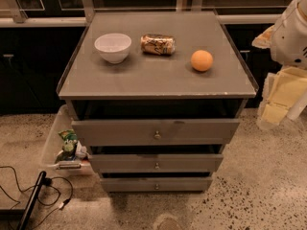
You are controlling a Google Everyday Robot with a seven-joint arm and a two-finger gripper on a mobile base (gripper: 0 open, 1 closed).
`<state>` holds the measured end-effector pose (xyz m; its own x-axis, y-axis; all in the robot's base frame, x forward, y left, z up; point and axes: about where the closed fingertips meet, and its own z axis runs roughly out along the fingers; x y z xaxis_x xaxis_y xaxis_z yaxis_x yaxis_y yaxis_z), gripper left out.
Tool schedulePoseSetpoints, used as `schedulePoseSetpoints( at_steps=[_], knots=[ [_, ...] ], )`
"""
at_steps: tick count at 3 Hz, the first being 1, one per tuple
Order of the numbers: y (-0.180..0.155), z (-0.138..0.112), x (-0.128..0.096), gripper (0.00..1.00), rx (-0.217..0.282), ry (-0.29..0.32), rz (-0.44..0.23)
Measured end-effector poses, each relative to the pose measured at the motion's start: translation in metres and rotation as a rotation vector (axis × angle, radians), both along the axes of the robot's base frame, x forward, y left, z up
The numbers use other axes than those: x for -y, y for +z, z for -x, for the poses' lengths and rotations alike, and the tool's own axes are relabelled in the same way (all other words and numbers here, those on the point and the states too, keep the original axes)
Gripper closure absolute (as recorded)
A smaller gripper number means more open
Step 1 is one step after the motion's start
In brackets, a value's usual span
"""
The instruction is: Open middle drawer
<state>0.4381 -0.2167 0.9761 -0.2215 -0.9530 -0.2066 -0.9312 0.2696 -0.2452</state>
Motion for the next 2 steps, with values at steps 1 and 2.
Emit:
schedulePoseSetpoints(
  at_steps=[1, 2],
  knots=[
    [0.0, 0.0, 0.0, 0.0, 0.0, 0.0, 0.0],
    [-0.027, 0.0, 0.001, 0.0, -0.042, 0.001, -0.007]
  ],
)
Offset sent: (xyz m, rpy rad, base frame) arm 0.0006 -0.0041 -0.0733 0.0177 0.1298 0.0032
